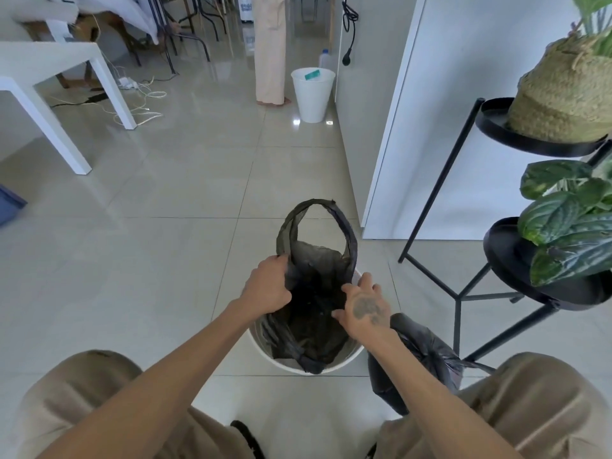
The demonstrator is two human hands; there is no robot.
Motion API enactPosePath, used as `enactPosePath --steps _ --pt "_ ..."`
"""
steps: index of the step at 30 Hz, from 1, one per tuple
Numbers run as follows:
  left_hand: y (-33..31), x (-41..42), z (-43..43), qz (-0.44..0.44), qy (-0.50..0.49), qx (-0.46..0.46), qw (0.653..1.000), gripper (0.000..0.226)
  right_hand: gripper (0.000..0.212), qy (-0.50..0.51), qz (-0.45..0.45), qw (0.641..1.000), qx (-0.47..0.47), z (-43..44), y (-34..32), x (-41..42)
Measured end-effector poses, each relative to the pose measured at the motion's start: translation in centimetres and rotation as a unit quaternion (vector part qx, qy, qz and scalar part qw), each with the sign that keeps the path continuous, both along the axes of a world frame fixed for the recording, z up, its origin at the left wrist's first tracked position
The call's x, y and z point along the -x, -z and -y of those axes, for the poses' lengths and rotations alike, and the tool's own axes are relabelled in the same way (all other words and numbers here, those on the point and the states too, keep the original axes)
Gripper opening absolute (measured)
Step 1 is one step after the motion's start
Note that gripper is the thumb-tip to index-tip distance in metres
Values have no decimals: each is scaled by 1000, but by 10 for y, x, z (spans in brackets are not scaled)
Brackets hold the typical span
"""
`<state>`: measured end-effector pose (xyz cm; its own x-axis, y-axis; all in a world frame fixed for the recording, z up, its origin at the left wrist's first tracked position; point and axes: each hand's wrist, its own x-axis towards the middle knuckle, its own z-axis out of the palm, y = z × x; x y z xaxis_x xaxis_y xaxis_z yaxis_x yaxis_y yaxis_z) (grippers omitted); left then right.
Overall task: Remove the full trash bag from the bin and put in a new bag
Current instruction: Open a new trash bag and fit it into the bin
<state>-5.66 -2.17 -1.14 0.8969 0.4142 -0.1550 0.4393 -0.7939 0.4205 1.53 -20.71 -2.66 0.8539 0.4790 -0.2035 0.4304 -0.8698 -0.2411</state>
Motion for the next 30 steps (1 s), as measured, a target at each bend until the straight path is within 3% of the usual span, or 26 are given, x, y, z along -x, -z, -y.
enactPosePath --steps 7,12,20,26,30 --pt "-8 17 -42 -55 -18 -73 996 66 49 7 30 999 39 13 -22 -30" --pt "-15 32 -70 -199 7 -99 975 87 55 17 5 993 115 27 -34 -56" --pt "-8 61 -78 -302 -3 -13 953 85 54 9 -53 988 142 32 -50 -80" --pt "-14 72 -83 -226 48 -10 973 83 75 -65 -99 992 53 24 -48 -86" --pt "-42 58 -66 -65 66 -50 994 99 94 -97 -95 990 38 18 -46 -86"
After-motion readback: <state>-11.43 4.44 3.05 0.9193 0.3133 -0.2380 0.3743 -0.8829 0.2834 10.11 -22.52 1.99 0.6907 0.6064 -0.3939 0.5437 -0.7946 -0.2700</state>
